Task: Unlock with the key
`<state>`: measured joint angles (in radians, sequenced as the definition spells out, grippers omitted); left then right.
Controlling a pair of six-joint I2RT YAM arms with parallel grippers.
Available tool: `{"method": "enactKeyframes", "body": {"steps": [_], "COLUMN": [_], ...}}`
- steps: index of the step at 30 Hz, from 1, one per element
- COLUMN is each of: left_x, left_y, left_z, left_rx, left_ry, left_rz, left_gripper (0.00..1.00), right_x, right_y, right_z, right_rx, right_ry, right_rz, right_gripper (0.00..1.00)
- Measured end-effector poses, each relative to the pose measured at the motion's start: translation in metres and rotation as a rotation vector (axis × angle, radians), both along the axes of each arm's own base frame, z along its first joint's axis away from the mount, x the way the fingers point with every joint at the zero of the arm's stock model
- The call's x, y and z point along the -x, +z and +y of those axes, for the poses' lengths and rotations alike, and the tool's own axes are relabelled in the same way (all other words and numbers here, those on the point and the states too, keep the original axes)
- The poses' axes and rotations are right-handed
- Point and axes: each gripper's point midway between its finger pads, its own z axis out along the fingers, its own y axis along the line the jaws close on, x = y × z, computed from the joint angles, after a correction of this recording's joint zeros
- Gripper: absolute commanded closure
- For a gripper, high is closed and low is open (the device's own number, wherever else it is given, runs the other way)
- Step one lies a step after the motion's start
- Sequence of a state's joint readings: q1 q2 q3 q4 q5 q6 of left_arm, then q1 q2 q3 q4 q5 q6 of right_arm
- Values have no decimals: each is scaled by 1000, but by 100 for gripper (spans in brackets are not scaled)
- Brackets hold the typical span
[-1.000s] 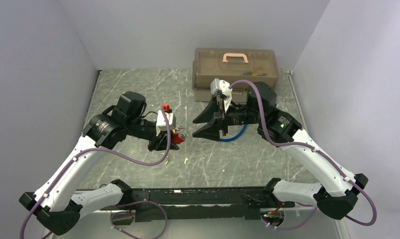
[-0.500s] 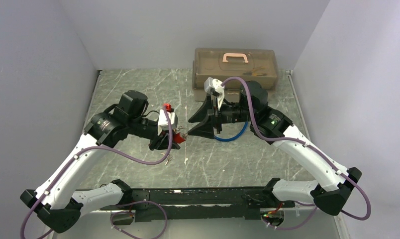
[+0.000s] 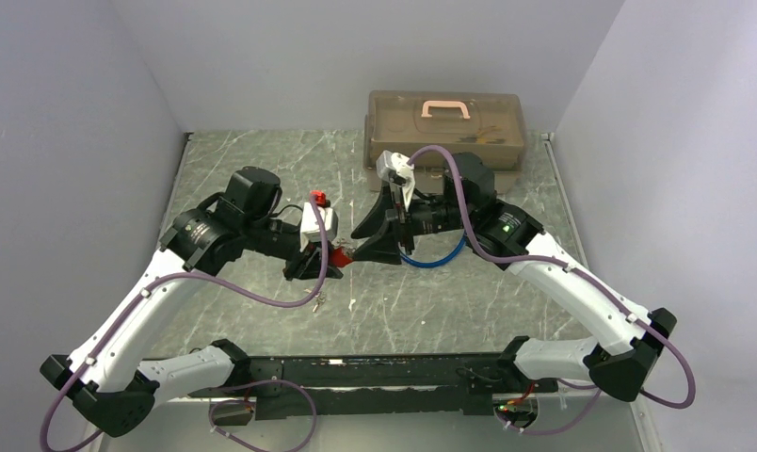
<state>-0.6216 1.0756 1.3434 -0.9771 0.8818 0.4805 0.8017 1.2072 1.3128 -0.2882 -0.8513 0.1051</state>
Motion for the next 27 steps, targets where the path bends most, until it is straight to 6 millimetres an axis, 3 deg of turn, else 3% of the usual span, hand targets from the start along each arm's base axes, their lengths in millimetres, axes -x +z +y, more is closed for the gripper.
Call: {"method": "enactKeyframes", "body": {"steps": [4,12,27], "left_x": [0,0,-10], "left_y": [0,0,-8], "left_z": [0,0,8], "left_rx": [-1,-2,-64], "left_ry": [1,3,68], "left_rz": [4,6,-20], "left_gripper": [100,100,100], "right_x": [1,5,1], "right_y": [-2,-3,-10], "right_z": [1,3,8], "right_rx": [4,5,9], "right_ry": [7,34,2], "right_rz": [2,3,5], "right_gripper": [60,100,100]}}
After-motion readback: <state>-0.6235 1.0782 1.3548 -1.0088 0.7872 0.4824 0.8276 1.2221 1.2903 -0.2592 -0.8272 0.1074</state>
